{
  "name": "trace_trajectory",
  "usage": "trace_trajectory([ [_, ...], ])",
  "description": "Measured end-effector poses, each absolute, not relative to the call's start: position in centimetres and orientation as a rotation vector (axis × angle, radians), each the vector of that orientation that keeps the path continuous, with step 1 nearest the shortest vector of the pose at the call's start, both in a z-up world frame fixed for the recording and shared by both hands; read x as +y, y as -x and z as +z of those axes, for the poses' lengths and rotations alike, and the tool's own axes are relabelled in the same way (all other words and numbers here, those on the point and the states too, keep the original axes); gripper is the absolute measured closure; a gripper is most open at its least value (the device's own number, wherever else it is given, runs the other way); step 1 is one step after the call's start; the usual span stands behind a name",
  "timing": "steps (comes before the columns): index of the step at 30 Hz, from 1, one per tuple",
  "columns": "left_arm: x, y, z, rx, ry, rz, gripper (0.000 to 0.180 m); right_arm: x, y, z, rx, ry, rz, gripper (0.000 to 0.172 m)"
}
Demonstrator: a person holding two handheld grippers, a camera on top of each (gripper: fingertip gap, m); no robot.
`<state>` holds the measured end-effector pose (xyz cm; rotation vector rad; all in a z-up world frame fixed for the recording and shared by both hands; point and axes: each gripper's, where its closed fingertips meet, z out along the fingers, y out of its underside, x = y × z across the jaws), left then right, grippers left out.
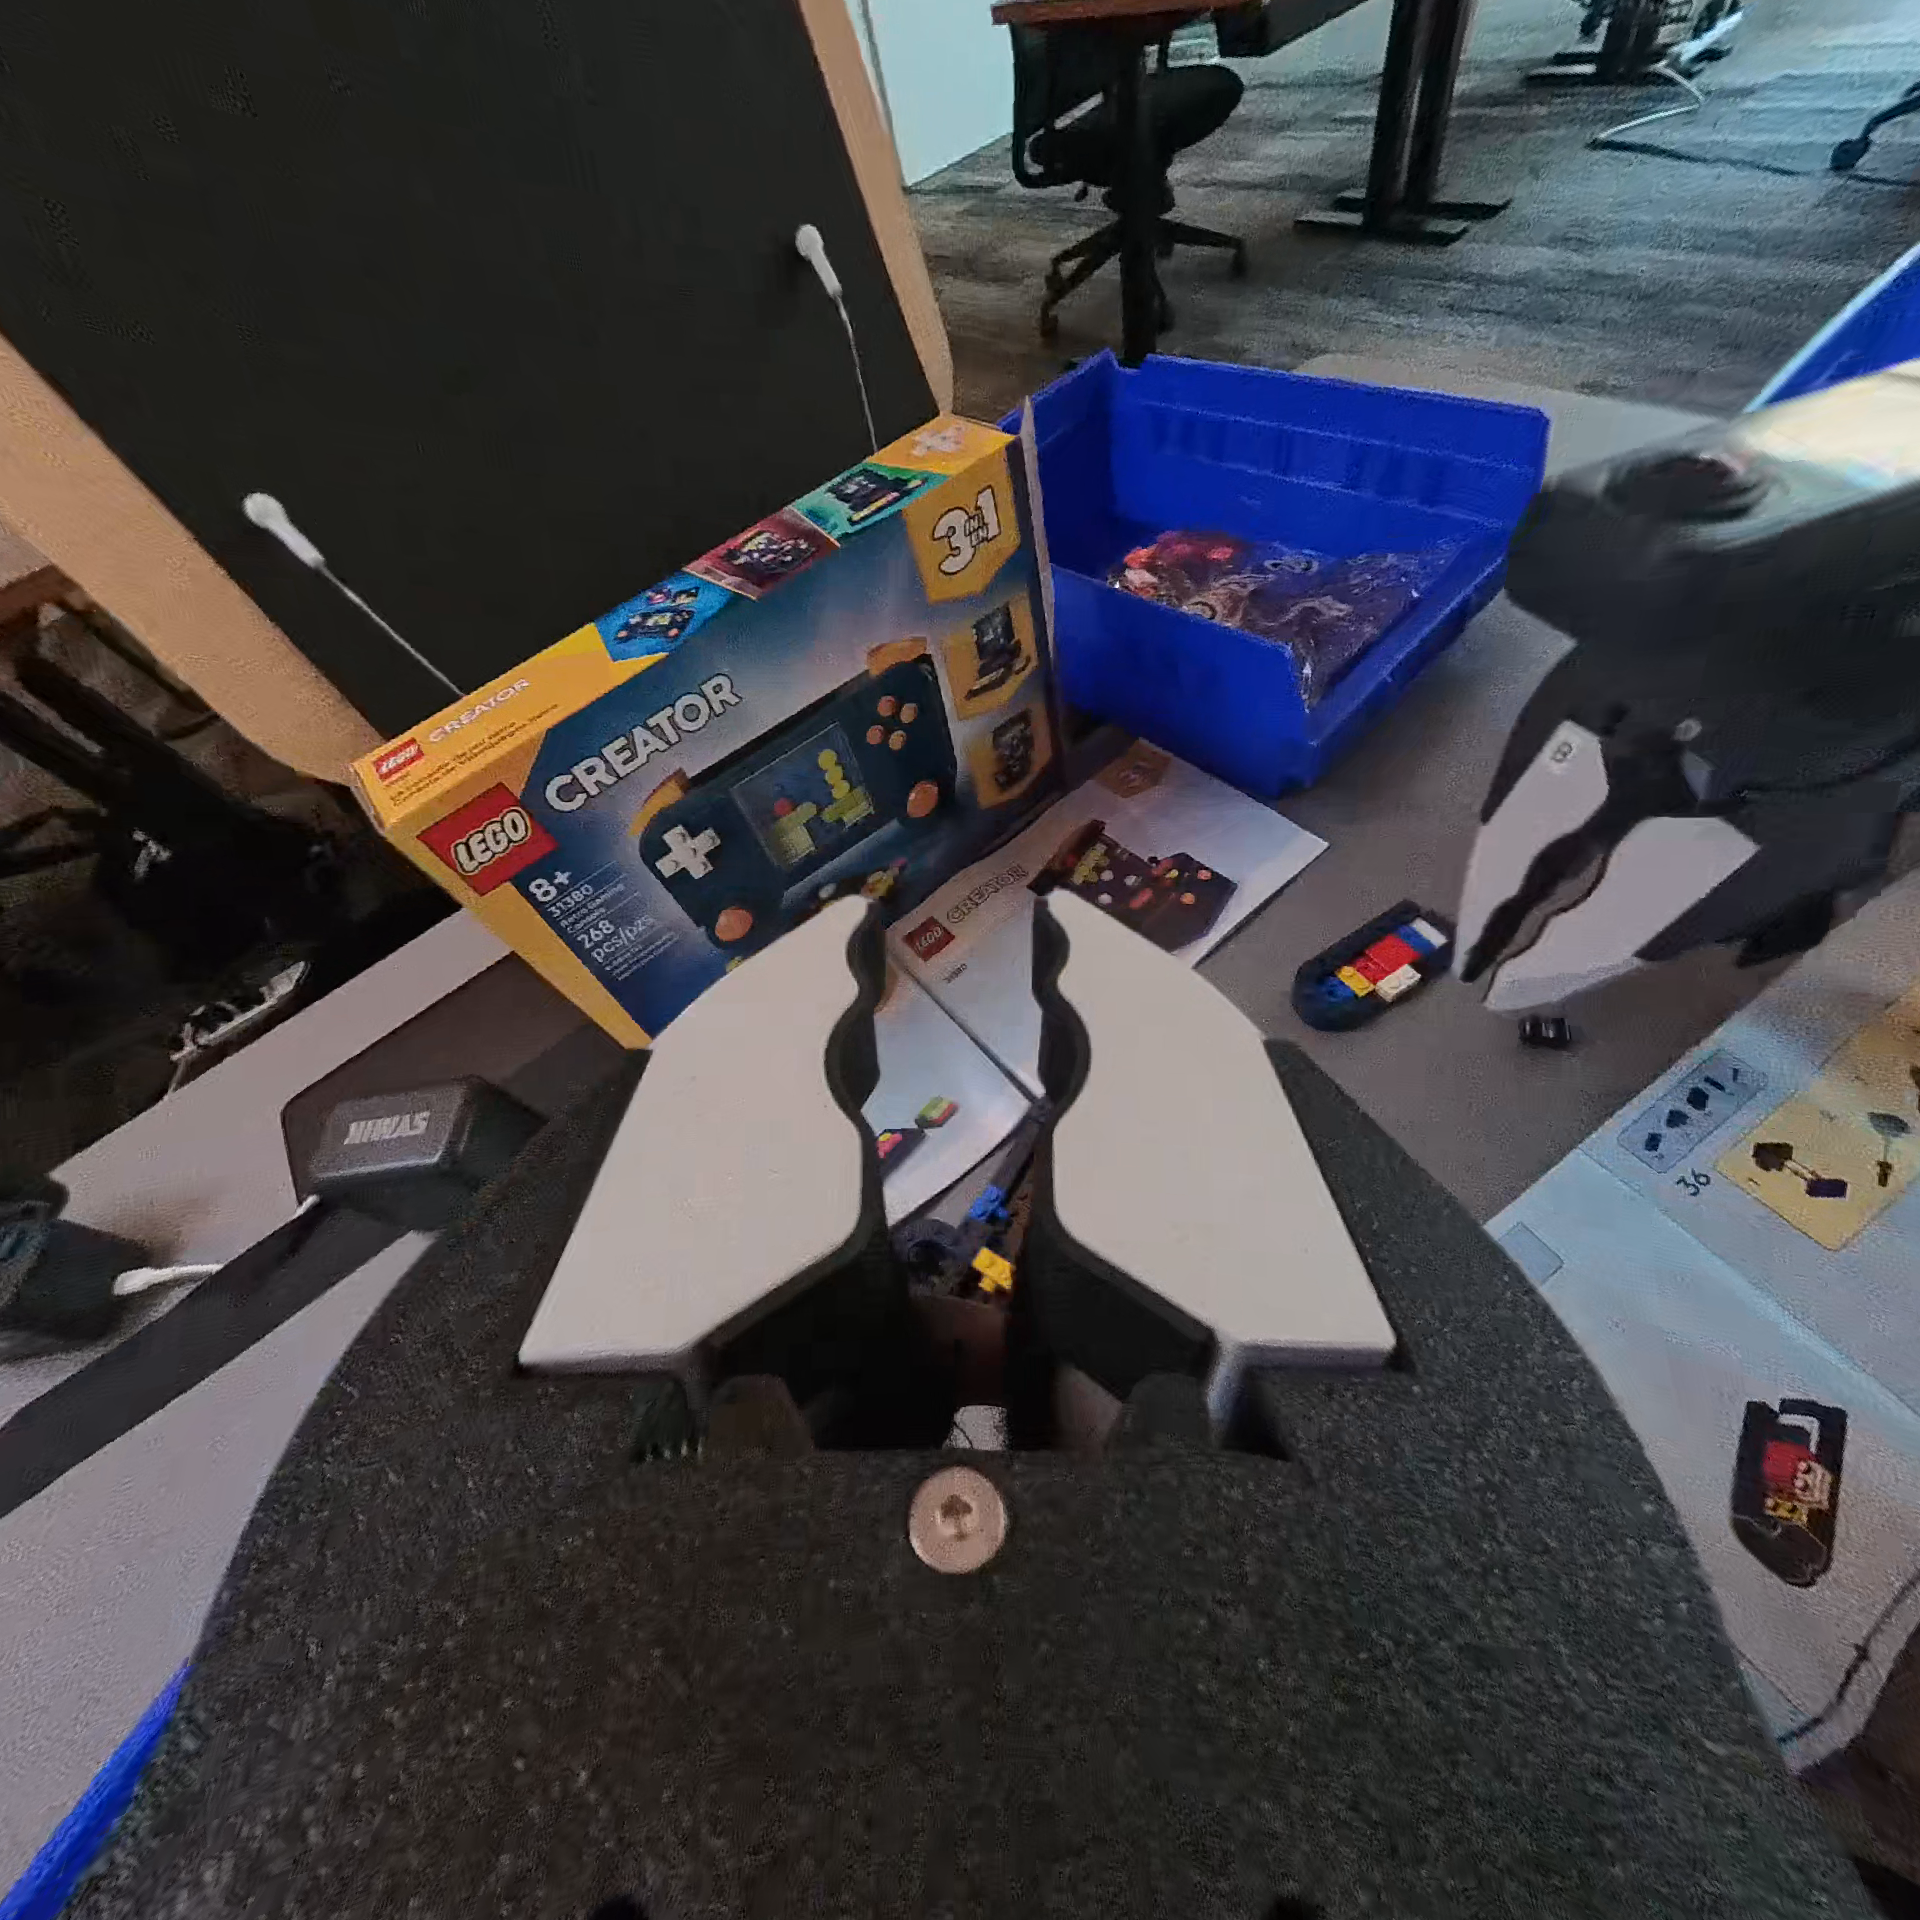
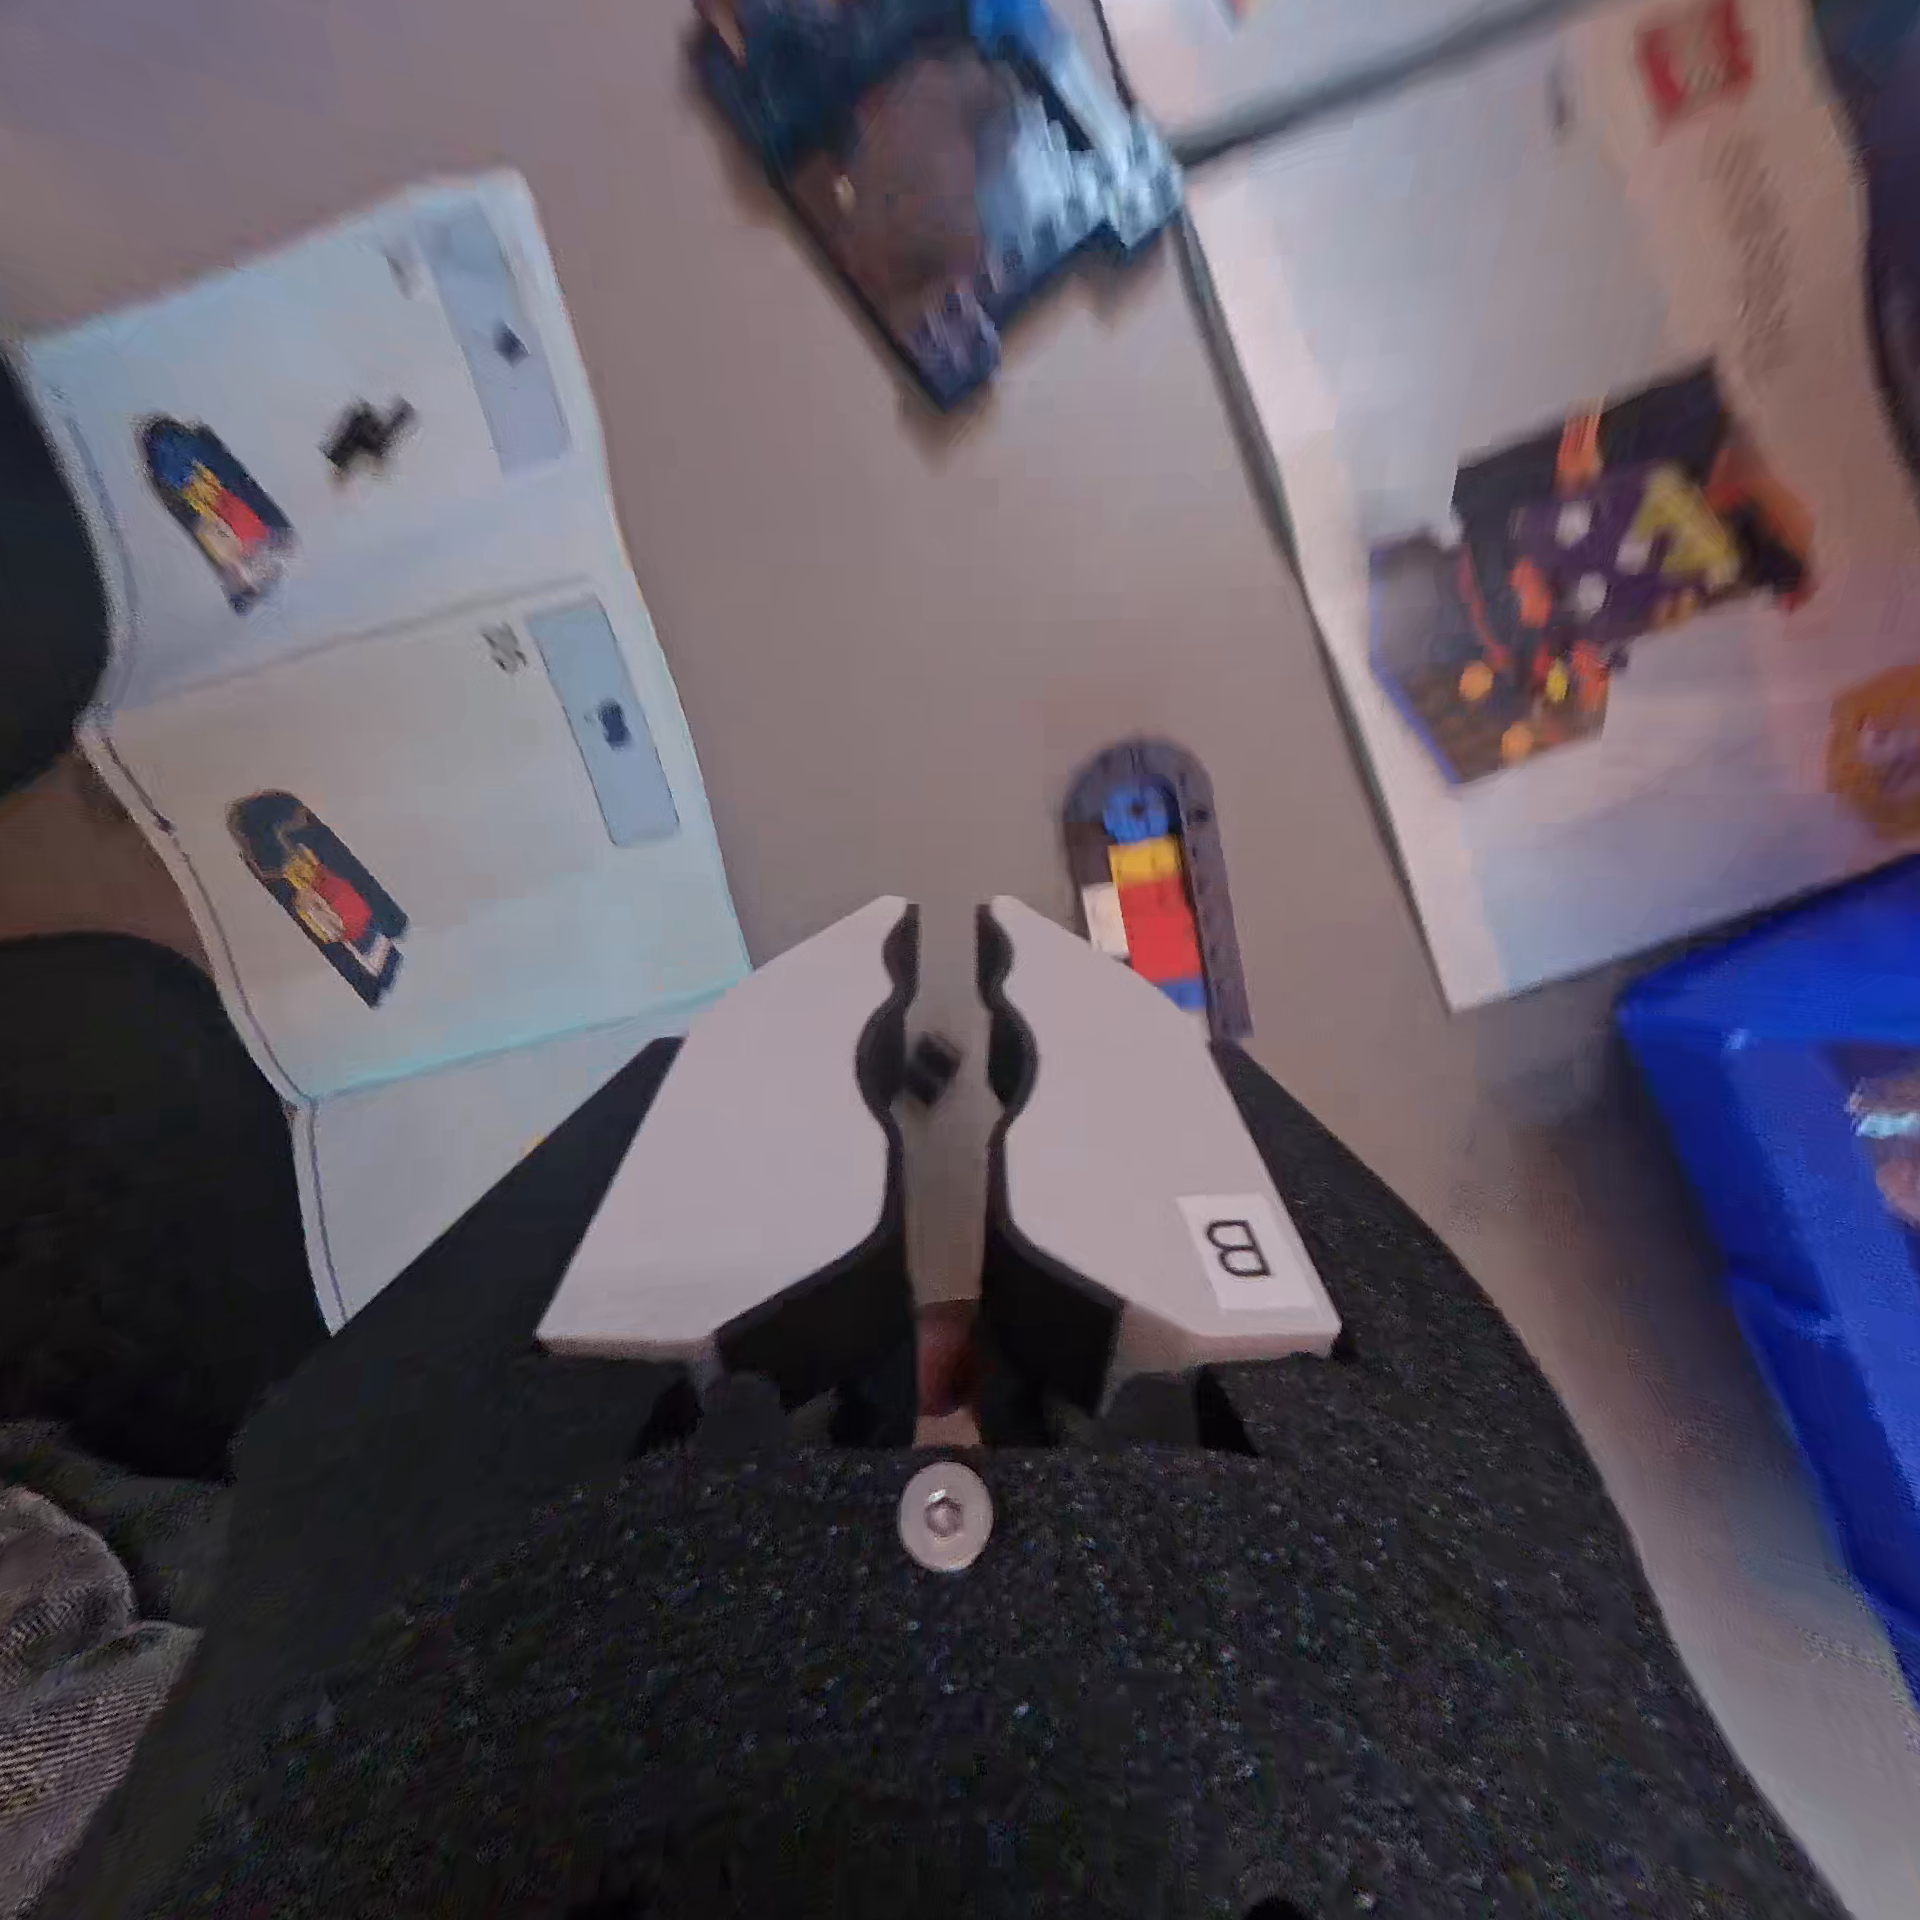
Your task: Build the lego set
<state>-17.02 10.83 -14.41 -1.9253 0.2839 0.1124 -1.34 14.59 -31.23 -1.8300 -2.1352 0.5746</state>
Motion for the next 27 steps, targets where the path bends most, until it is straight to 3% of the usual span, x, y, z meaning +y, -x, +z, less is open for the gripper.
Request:
trace_trajectory([
  [2,10.6,17.5,-14.1,0.256,1.918,0.123,0.154,15.5,-0.2,-32.5,-2.135,1.932,0.501,0.172],
  [6,10.2,18.6,-14.3,0.247,1.95,0.205,0.154,15.7,-2.2,-33.8,-2.161,2.063,0.466,0.172],
  [14,7.6,22.6,-13.9,0.101,1.979,0.299,0.153,7.2,11.2,-28.7,-2.129,1.468,0.962,0.137],
  [19,5.7,25.2,-12.7,-0.005,1.924,0.342,0.153,1.7,19.7,-31.2,-1.913,1.617,0.972,0.127],
  [27,4.6,26.1,-11.3,-0.045,1.845,0.338,0.154,-0.2,23.1,-34.2,-1.85,1.614,0.775,0.147],
])
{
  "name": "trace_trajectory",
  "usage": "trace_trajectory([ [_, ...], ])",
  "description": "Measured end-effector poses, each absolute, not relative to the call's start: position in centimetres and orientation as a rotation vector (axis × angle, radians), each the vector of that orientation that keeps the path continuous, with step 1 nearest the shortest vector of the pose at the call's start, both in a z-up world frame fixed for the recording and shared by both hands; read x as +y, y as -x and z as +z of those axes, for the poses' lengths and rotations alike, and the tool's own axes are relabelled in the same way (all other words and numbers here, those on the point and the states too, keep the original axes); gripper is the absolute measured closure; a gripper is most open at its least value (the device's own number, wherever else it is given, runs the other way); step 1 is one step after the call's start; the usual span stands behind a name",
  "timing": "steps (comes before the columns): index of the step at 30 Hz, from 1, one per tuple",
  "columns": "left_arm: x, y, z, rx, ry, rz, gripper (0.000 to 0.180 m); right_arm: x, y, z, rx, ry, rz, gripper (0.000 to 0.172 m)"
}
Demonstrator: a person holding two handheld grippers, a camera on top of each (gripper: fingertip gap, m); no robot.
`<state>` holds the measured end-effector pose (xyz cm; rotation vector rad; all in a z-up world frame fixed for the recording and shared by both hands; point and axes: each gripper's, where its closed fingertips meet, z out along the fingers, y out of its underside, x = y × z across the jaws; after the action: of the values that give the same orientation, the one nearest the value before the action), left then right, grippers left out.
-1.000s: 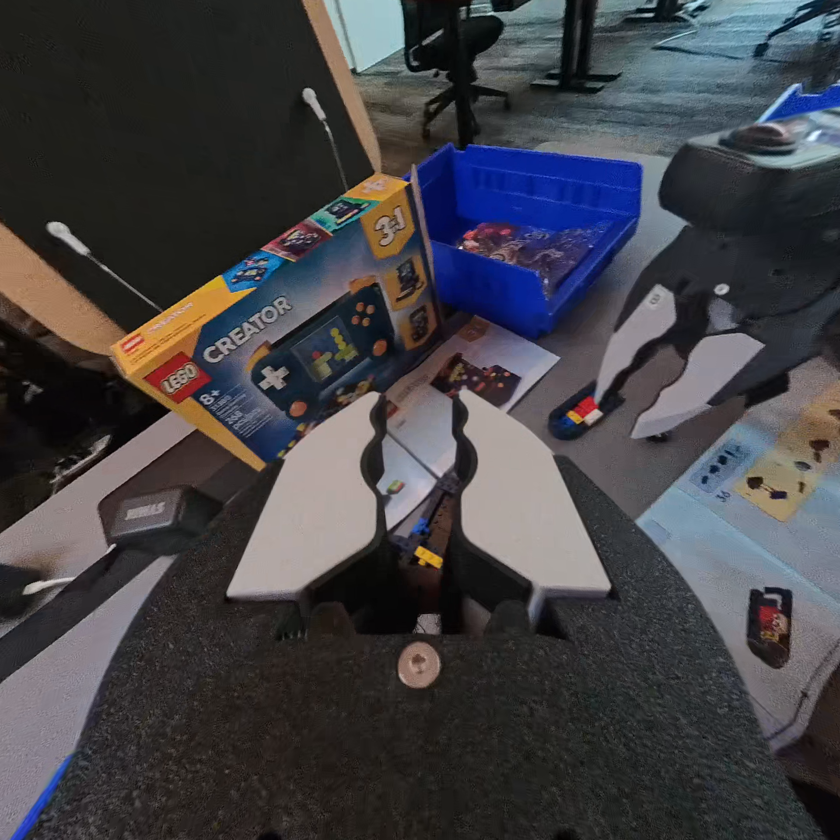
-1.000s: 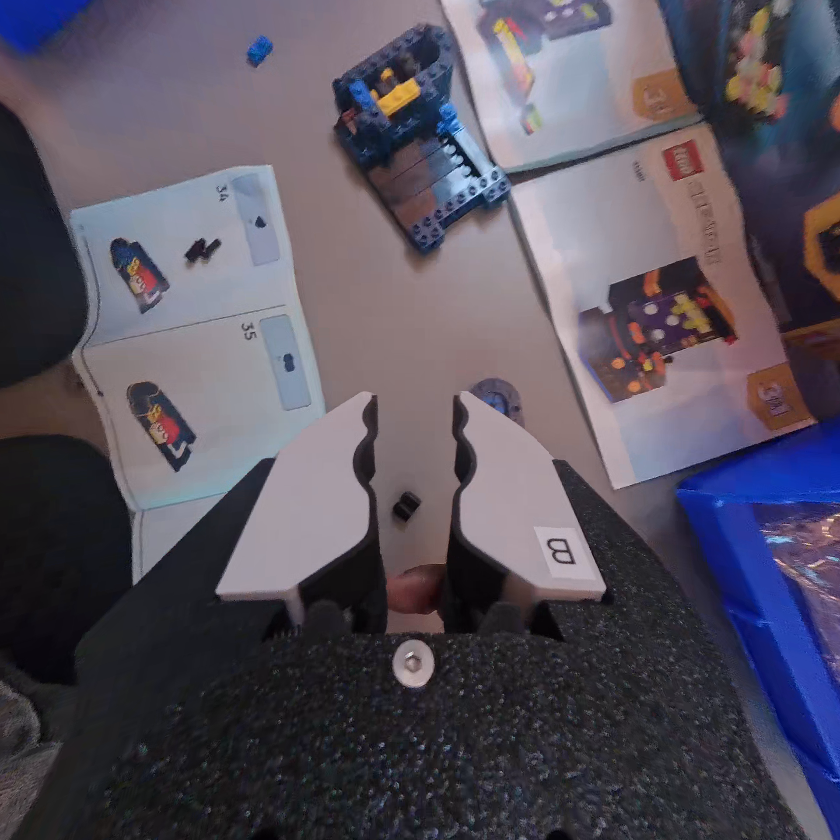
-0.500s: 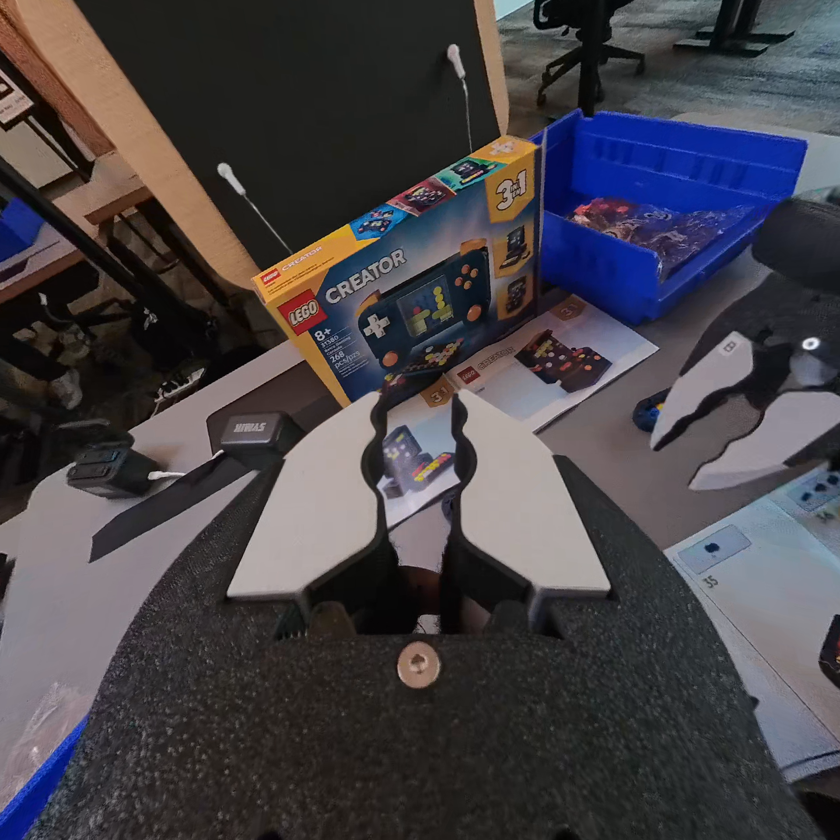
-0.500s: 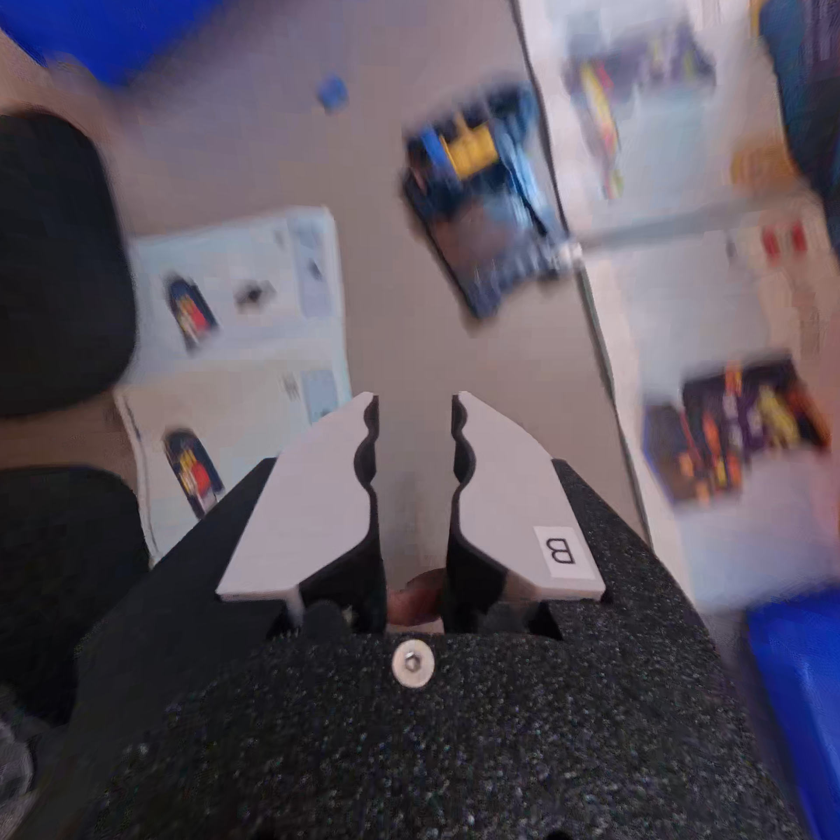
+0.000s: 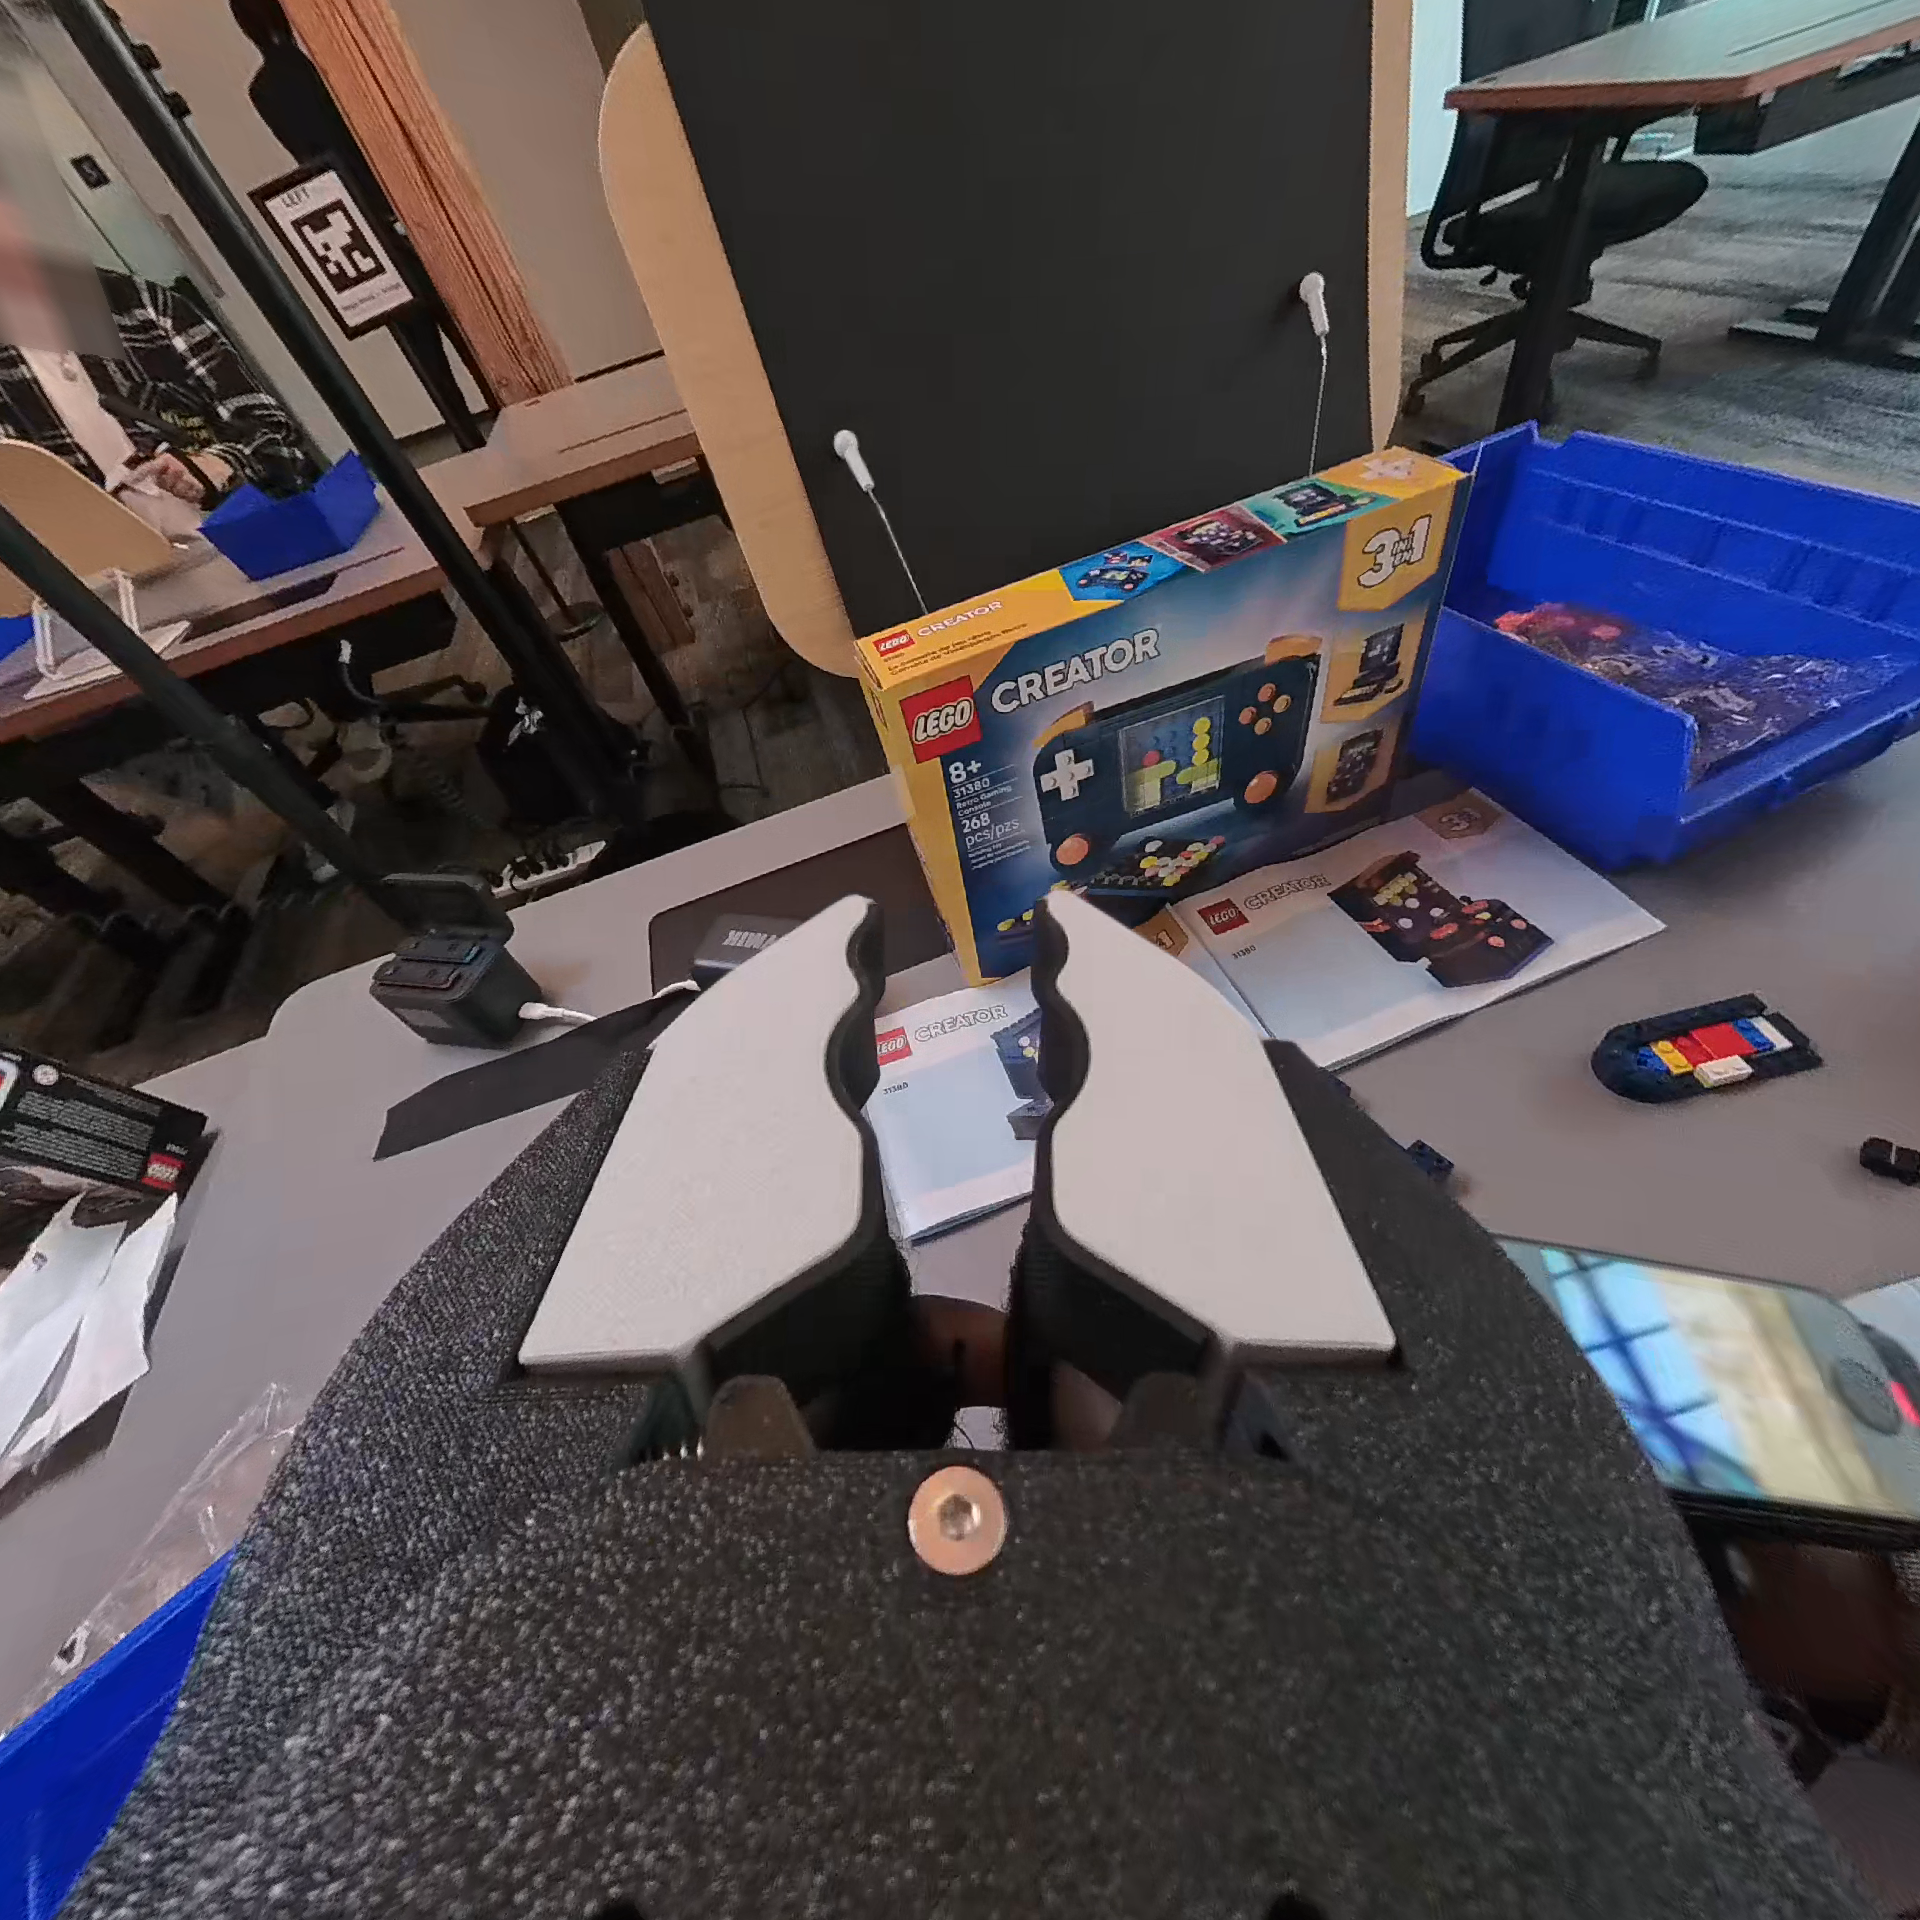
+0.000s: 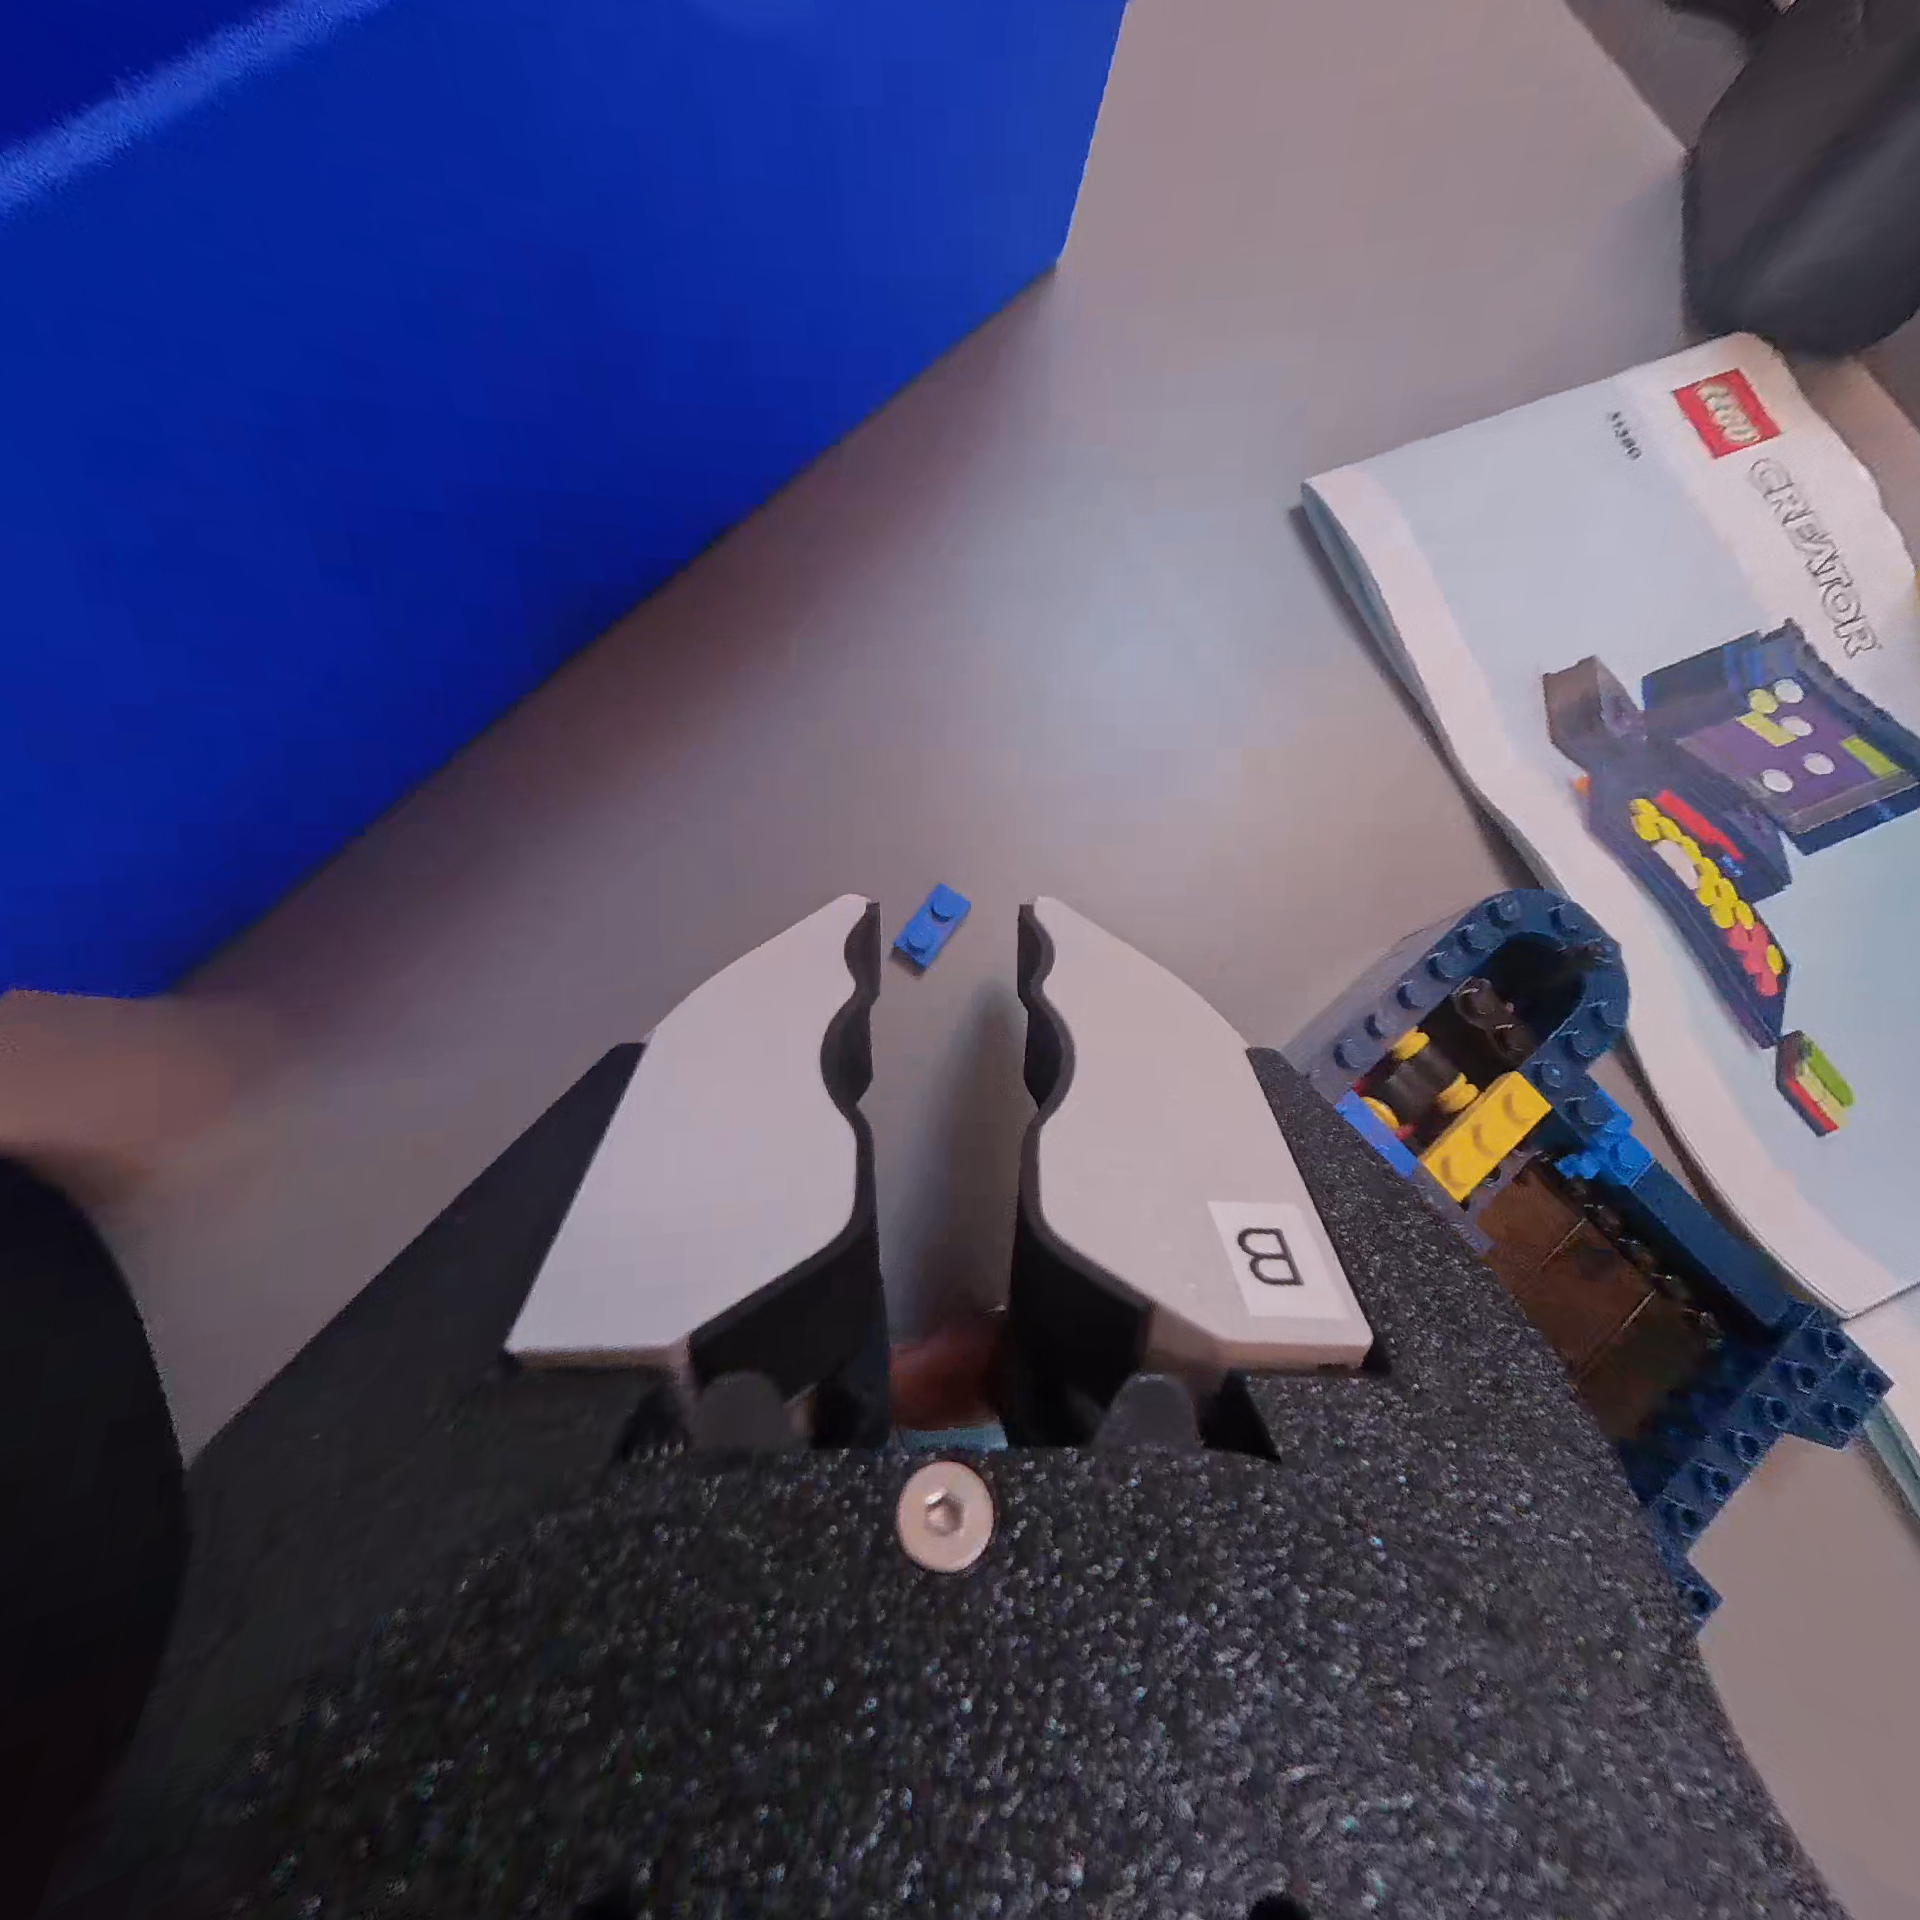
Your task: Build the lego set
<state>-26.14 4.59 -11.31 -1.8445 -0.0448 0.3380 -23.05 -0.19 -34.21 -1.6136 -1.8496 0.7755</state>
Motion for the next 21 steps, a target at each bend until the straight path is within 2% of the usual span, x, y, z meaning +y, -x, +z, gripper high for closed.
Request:
trace_trajectory([
  [6,4.4,26.4,-11.3,-0.04,1.845,0.357,0.153,-0.2,23.2,-35.6,-1.877,1.624,0.714,0.143],
  [8,4.5,26.2,-11.2,-0.032,1.837,0.355,0.154,-0.2,23.4,-35.6,-1.867,1.608,0.722,0.151],
  [9,4.6,26.1,-11.2,-0.028,1.835,0.355,0.154,0.0,23.4,-35.6,-1.872,1.591,0.695,0.162],
  [12,4.8,25.9,-11.3,-0.011,1.841,0.366,0.154,0.1,22.5,-35.5,-1.989,1.531,0.644,0.164],
  [18,5.8,24.4,-11.7,0.077,1.866,0.372,0.153,2.6,14.5,-31.4,-2.358,1.144,0.74,0.164],
  [21,6.9,22.1,-11.8,0.161,1.862,0.278,0.153,6.7,9.2,-31.2,-2.387,1.266,0.774,0.164],
])
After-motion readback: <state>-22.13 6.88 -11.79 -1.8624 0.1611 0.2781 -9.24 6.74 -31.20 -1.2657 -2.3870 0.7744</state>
